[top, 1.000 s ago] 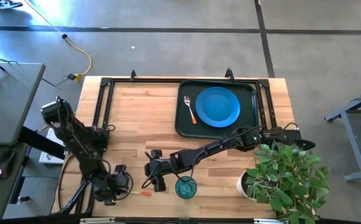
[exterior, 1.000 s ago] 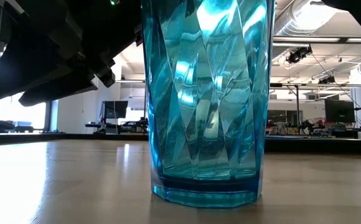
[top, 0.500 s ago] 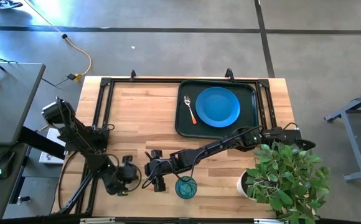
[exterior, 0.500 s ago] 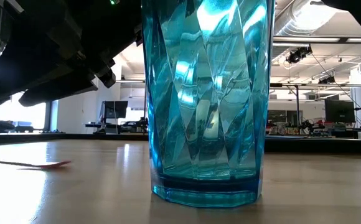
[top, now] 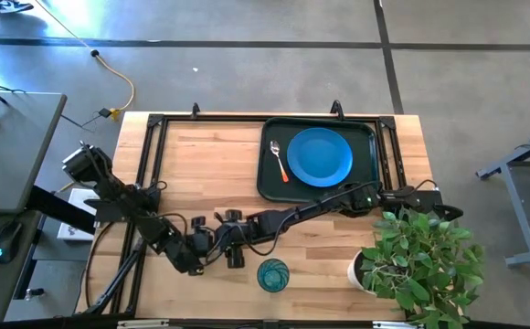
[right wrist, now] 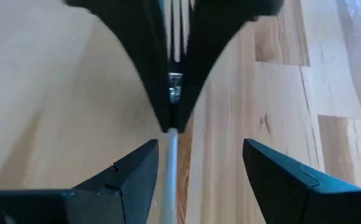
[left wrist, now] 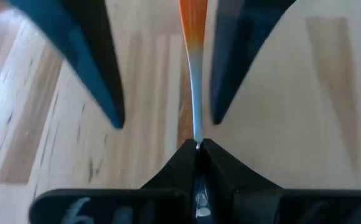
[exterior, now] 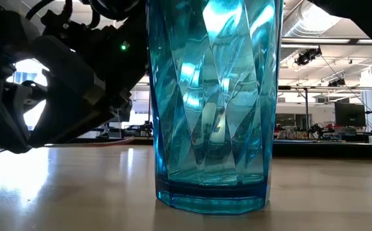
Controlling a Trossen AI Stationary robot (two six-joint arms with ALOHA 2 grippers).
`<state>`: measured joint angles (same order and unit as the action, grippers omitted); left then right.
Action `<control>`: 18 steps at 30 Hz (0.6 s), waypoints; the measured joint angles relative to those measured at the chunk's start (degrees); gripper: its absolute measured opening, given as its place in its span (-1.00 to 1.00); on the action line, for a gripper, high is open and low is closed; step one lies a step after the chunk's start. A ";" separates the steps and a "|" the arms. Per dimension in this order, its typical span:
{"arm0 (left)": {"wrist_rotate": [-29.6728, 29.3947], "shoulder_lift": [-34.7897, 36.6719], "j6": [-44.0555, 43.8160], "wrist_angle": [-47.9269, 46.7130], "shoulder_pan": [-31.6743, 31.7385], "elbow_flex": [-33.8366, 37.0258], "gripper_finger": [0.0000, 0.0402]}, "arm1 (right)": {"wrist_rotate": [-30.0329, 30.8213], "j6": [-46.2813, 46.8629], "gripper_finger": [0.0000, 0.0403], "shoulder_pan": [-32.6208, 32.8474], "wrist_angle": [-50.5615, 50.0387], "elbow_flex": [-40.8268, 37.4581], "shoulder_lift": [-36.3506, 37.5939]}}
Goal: Pick and place plate/cup/fork/spoon on tray
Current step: Put the orange fork on the green serving tray to the left of the orange spoon
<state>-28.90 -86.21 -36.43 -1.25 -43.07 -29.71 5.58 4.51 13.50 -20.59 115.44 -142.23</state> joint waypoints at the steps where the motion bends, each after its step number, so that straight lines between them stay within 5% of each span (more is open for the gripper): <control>1: 0.06 -0.03 0.10 -0.16 0.00 -0.43 -0.95 | 0.00 -0.02 0.10 -0.02 -0.28 0.00 0.00; 18: -0.60 0.06 1.26 -5.92 0.00 -3.96 -0.95 | -3.67 2.14 -0.91 -0.17 -1.36 0.00 0.00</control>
<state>-29.50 -86.15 -35.17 -7.18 -43.07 -33.67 1.91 6.65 13.32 -21.96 115.44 -142.23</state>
